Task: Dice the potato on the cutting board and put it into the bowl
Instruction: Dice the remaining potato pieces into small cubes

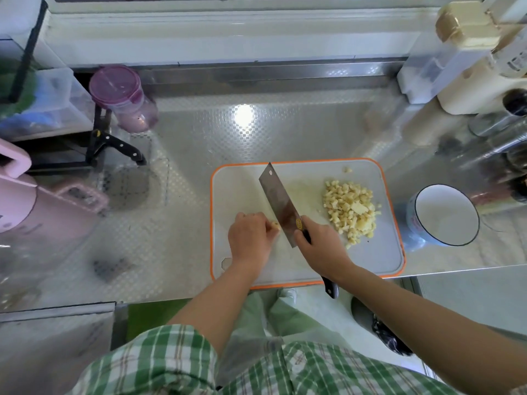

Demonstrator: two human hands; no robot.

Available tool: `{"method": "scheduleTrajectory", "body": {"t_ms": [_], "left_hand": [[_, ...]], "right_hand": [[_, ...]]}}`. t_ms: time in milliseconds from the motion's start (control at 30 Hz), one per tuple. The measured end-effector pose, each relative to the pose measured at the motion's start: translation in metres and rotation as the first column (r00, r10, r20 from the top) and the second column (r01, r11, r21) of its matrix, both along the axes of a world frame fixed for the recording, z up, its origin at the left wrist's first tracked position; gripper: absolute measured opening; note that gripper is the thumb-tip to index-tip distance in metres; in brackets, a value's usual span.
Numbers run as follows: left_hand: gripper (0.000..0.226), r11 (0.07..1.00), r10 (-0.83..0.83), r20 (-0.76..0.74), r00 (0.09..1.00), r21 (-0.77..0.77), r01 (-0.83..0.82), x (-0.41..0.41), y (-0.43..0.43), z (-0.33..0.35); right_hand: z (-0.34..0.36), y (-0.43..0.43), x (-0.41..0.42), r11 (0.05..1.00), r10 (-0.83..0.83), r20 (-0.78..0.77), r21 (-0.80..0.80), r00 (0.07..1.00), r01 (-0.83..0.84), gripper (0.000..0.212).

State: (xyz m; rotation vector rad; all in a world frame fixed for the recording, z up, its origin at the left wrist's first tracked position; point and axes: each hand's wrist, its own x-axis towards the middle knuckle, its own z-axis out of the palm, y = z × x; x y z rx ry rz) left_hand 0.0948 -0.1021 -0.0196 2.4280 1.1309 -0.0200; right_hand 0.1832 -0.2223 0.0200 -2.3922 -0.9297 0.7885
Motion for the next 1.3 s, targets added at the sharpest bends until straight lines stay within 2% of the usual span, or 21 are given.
{"method": "scheduleTrajectory", "body": {"t_ms": [167, 500, 733, 900, 1100, 1300], "left_hand": [[0.015, 0.998, -0.054, 0.082, 0.995, 0.029, 0.052, -0.006, 0.003, -0.002], [0.008, 0.996, -0.092, 0.055, 0.994, 0.011, 0.092, -0.003, 0.006, -0.001], [0.01, 0.995, -0.099, 0.043, 0.994, -0.012, 0.1, -0.001, 0.009, 0.0], [0.011, 0.995, -0.1, 0.007, 0.995, -0.023, 0.1, 0.001, 0.011, 0.001], [0.009, 0.996, -0.079, 0.026, 0.997, -0.038, 0.08, -0.002, 0.012, -0.001], [0.005, 0.996, -0.074, 0.044, 0.996, -0.04, 0.076, -0.003, 0.012, -0.001]], "right_hand": [[-0.006, -0.001, -0.002, 0.998, 0.036, 0.035, -0.049, 0.999, -0.034, 0.023], [-0.008, 0.0, -0.002, 0.989, 0.127, 0.108, -0.095, 0.986, -0.117, 0.016], [-0.013, 0.005, 0.002, 0.982, 0.164, 0.081, -0.107, 0.983, -0.155, 0.016], [-0.02, 0.01, -0.005, 0.971, 0.201, 0.166, -0.162, 0.966, -0.174, 0.009], [-0.023, 0.016, -0.002, 0.994, 0.089, 0.129, -0.071, 0.988, -0.081, 0.011], [-0.014, 0.011, -0.004, 0.981, 0.179, 0.138, -0.106, 0.974, -0.165, 0.014]]}}
